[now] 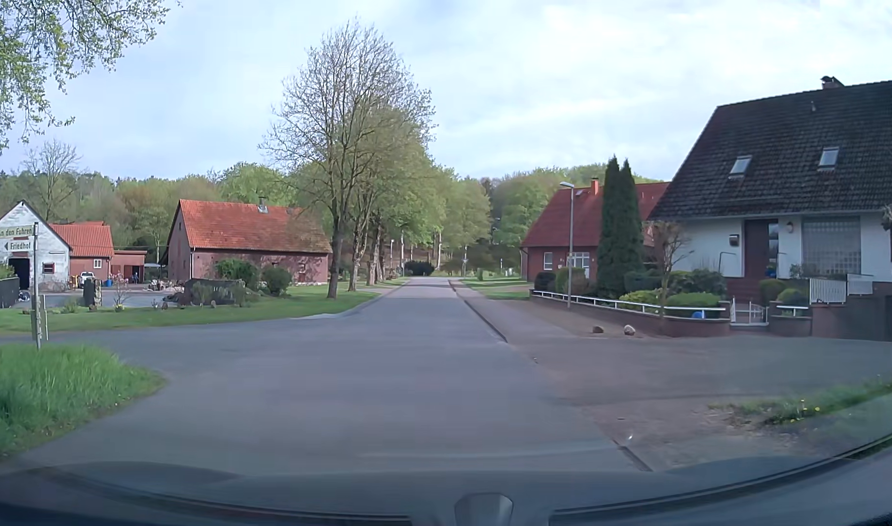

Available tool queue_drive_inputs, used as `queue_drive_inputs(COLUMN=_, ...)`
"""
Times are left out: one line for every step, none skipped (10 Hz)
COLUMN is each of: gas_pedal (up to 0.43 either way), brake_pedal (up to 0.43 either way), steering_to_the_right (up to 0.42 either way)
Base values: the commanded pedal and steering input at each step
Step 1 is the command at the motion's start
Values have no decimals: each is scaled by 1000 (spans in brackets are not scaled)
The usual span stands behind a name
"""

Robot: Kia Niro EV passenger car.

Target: Follow the waypoints while adhering to traffic rules and regulations

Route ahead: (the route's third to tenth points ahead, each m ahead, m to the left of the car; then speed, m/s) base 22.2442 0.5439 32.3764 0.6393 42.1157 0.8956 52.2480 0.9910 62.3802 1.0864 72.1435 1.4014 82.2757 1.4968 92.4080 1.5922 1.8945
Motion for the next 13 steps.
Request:
queue_drive_inputs(gas_pedal=110, brake_pedal=0, steering_to_the_right=-5)
queue_drive_inputs(gas_pedal=110, brake_pedal=0, steering_to_the_right=-5)
queue_drive_inputs(gas_pedal=110, brake_pedal=0, steering_to_the_right=-5)
queue_drive_inputs(gas_pedal=110, brake_pedal=0, steering_to_the_right=-6)
queue_drive_inputs(gas_pedal=110, brake_pedal=0, steering_to_the_right=-7)
queue_drive_inputs(gas_pedal=110, brake_pedal=0, steering_to_the_right=-8)
queue_drive_inputs(gas_pedal=110, brake_pedal=0, steering_to_the_right=-9)
queue_drive_inputs(gas_pedal=110, brake_pedal=0, steering_to_the_right=-9)
queue_drive_inputs(gas_pedal=110, brake_pedal=0, steering_to_the_right=-10)
queue_drive_inputs(gas_pedal=110, brake_pedal=0, steering_to_the_right=-9)
queue_drive_inputs(gas_pedal=110, brake_pedal=0, steering_to_the_right=-9)
queue_drive_inputs(gas_pedal=110, brake_pedal=0, steering_to_the_right=-7)
queue_drive_inputs(gas_pedal=110, brake_pedal=0, steering_to_the_right=-6)
